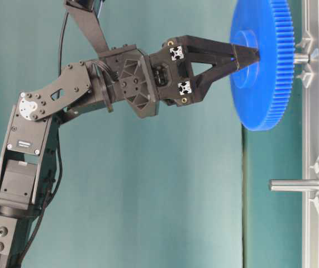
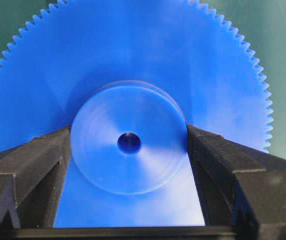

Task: Insert the large gear onto the shaft.
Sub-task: 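Push the blue gear onto the shaft with the left gripper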

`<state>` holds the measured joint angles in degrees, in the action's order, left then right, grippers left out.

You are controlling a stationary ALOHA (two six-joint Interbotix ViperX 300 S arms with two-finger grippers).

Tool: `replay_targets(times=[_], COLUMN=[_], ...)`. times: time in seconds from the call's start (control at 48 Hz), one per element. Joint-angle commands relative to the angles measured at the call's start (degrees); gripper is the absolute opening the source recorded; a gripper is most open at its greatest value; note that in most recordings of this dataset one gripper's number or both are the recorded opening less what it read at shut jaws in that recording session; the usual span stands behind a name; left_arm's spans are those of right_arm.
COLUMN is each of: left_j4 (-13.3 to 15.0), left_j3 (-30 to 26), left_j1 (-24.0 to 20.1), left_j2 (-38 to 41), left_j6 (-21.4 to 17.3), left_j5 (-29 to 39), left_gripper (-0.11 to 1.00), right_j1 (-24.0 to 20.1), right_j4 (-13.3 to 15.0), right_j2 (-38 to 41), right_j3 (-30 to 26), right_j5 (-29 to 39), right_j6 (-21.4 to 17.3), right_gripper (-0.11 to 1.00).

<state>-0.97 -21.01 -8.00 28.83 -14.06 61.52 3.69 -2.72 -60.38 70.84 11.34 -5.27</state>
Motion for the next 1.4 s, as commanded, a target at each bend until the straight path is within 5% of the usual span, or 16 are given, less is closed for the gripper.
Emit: replay_targets(times=[0.0,0.25,1.376], left_j4=[-0.26,-0.26,-0.26], left_j3=[-1.85,-1.93,-2.81], left_j1=[-0.7,0.26,1.14], left_j2=[-1.49,-1.85,-1.93], left_j6=[0.09,-0.26,0.53], left_j5=[-0.26,-0.26,0.44], left_gripper=[0.76,0.93,0.92], right_j1=[0.18,0.18,0.18], right_j4=[-0.09,-0.09,-0.09], right_j2=[0.26,0.26,0.18], right_j3=[-0.7,-0.62,-0.62], right_j5=[-0.26,-0.26,-0.35], right_j6=[-0.62,-0.62,-0.62], right_gripper=[0.01,0.01,0.01])
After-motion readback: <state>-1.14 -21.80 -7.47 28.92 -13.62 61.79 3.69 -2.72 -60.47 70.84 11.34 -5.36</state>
